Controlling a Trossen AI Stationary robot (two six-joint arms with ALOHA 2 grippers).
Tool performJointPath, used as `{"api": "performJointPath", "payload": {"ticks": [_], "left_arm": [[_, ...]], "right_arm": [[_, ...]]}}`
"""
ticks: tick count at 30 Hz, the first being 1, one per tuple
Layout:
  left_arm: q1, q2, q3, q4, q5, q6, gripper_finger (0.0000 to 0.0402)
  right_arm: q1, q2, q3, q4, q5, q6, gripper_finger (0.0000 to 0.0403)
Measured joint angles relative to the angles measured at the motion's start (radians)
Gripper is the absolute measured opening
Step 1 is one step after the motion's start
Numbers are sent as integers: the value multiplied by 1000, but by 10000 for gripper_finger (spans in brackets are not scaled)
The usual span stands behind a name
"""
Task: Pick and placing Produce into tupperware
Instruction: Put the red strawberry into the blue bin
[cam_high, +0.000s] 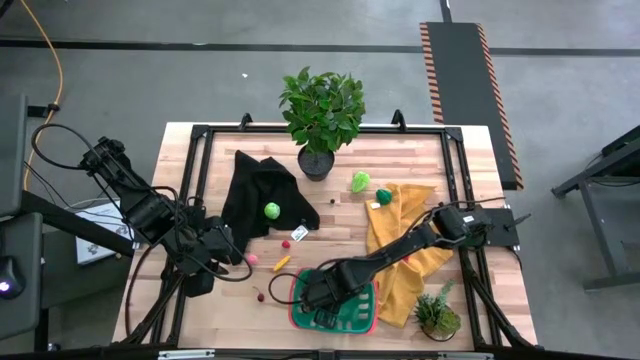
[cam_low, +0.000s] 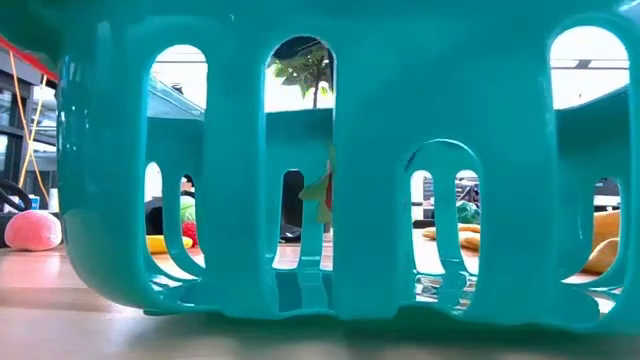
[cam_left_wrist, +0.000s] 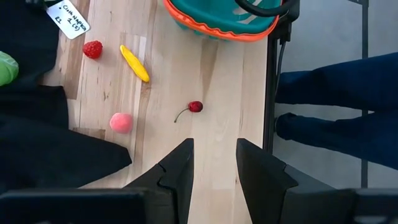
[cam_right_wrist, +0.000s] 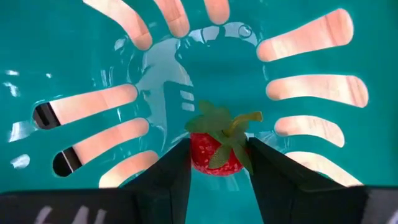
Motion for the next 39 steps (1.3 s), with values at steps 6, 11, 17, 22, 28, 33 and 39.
{"api": "performJointPath", "payload": {"ticks": [6,11,17,22,28,33,39], "left_arm": [[0,0,0,0,0,0,111],[0,0,0,1,0,0,111],[0,0,0,3,0,0,111],[0,-1,0,9,0,-1,111],[0,-1,0,9,0,-2,111],[0,-1,0,9,0,-2,111],[0,-1,0,9,0,-2,111]], "right_arm": [[15,-2,0,-1,0,0,128],[24,-2,0,-1,2,1,128],[26,-8,27,-33,46,-7,128],[28,-12,48,-48,60,-27,128],[28,-11,48,-49,44,-35,136],[28,-11,48,-48,34,-43,155],[28,-10,48,-47,34,-45,167]]}}
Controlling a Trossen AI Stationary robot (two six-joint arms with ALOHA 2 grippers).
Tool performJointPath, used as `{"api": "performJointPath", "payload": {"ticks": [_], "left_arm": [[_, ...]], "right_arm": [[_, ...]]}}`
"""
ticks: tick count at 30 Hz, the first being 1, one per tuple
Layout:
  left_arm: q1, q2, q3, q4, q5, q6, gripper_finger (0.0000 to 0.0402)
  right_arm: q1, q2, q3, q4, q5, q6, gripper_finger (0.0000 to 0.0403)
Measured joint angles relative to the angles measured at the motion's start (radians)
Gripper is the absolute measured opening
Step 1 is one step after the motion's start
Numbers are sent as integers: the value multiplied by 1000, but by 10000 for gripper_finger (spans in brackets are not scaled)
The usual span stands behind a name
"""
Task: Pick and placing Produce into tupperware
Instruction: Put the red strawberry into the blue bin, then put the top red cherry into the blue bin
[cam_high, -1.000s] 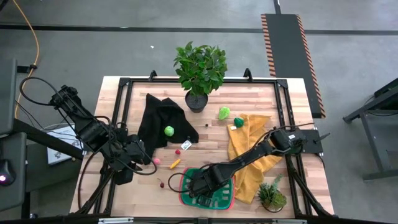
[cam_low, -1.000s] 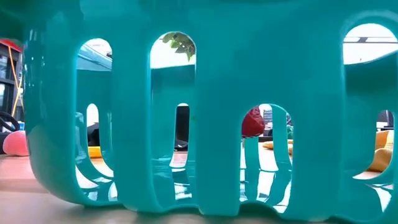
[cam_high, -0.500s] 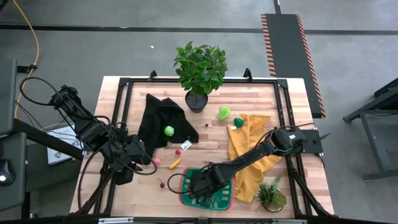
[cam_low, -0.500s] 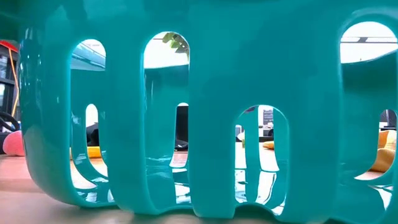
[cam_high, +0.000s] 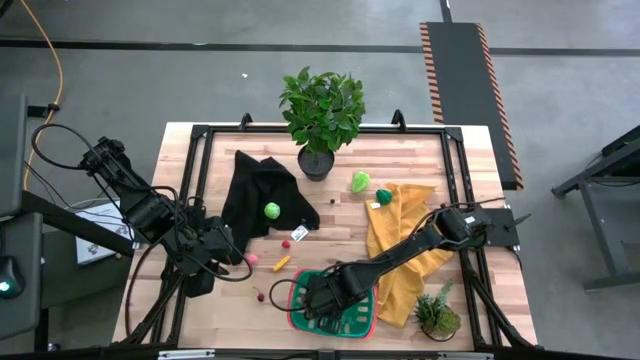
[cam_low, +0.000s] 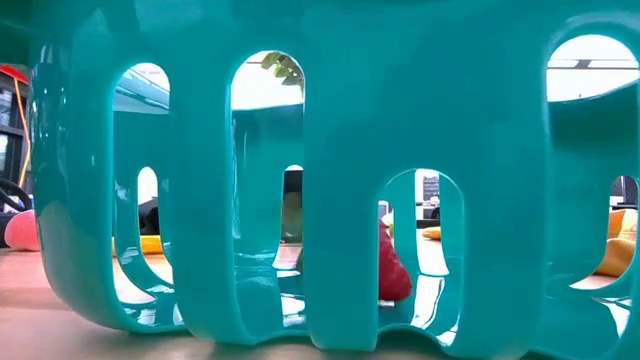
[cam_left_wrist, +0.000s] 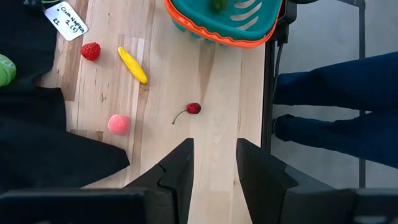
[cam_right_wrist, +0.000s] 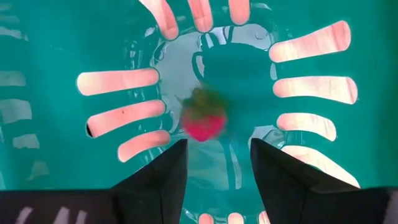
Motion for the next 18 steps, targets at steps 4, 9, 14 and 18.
{"api": "performJointPath", "payload": {"ticks": [4,9,14,18], "left_arm": [[0,0,0,0,0,0,111],[0,0,0,-1,-3,3,111],[2,0,0,-1,-3,10,111],[2,0,0,-1,-26,11,111]], "right_arm": [[0,0,0,5,12,0,167],[0,-44,27,-21,102,8,167],[9,-146,78,-121,313,52,168],[14,-219,78,-243,447,132,168]]}}
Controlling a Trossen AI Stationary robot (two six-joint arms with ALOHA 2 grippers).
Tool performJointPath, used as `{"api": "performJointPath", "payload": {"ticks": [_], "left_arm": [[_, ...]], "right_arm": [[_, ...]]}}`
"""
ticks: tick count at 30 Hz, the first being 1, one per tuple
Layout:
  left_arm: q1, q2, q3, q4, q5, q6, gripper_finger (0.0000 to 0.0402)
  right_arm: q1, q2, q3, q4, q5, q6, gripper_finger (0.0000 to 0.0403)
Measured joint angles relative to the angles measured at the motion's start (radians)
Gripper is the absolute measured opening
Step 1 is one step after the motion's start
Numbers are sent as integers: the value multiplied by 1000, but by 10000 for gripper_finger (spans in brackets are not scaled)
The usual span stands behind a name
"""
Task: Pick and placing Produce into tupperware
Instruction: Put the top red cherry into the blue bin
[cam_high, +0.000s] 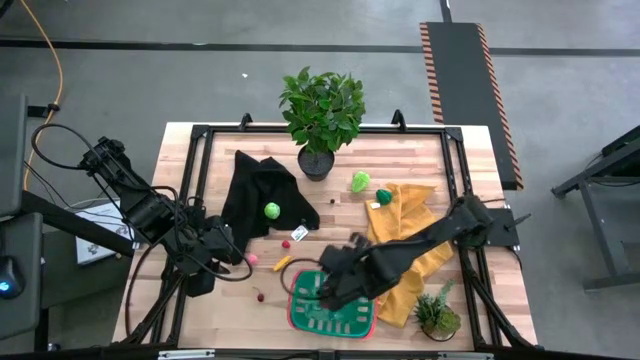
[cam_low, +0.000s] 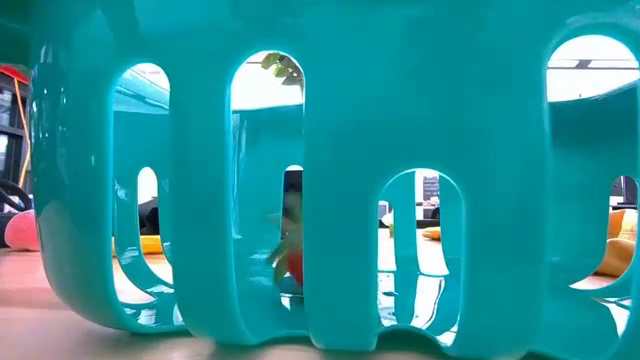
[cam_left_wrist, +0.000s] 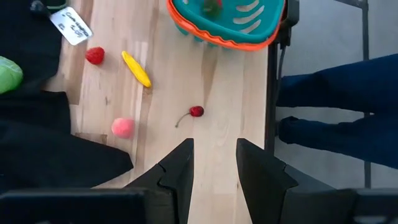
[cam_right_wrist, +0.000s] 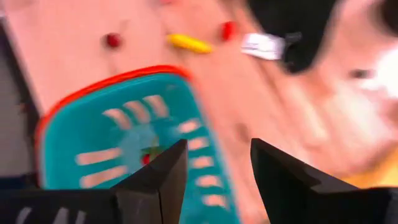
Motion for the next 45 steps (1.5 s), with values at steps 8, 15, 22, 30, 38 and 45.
{"api": "performJointPath", "payload": {"ticks": [8,15,22,30,38,45], "left_arm": [[0,0,0,0,-90,0,111],[0,0,0,-1,-104,-9,111],[0,0,0,-1,-106,-12,111],[0,0,0,-2,-124,-33,111],[0,0,0,-3,-143,-91,111],[0,0,0,-2,-168,-140,111]], "right_arm": [[-1,-70,0,-263,109,187,168],[6,-168,-97,-292,146,292,168],[53,-412,-418,-280,158,557,168],[134,-730,-854,-54,-20,1010,168],[120,-767,-958,-23,-236,1079,168],[46,-724,-958,-18,-288,1009,168]]}}
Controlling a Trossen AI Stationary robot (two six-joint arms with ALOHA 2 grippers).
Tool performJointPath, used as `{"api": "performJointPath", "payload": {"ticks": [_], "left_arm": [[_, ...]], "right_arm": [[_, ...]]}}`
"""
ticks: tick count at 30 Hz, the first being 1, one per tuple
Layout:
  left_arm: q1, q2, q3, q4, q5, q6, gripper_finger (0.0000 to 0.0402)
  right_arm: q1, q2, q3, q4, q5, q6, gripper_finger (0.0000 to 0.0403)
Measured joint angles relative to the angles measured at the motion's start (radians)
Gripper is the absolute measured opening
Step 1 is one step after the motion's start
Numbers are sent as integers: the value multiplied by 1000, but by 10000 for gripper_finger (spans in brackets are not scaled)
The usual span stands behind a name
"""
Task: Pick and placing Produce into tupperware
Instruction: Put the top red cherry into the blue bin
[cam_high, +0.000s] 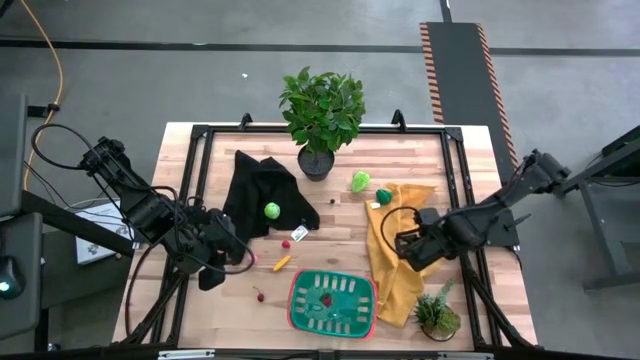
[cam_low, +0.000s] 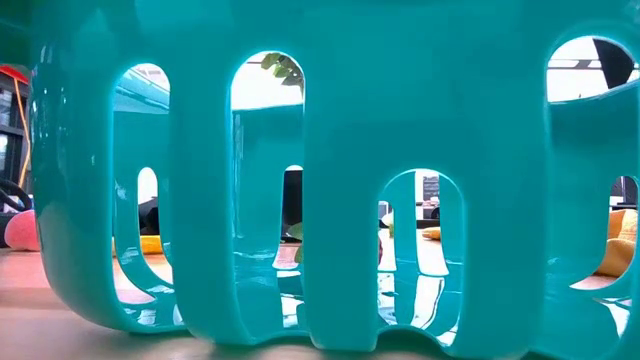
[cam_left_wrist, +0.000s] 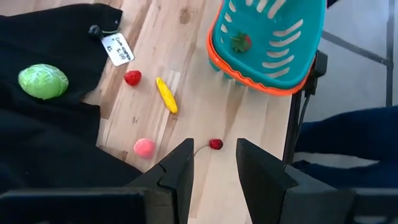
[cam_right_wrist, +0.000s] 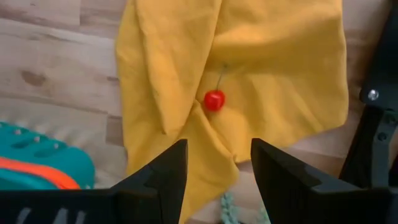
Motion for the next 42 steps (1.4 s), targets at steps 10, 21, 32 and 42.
{"api": "performJointPath", "payload": {"ticks": [10,21,32,42], "left_arm": [[0,0,0,0,-4,1,111],[0,0,0,-4,-21,28,111],[0,0,0,-9,-20,37,111],[0,0,0,-11,-20,47,111]], "right_arm": [[-56,45,0,5,-9,22,168],[-115,-7,-179,179,-80,4,168],[-146,-82,-393,458,-182,92,168],[-164,-47,-408,476,-211,116,168]]}}
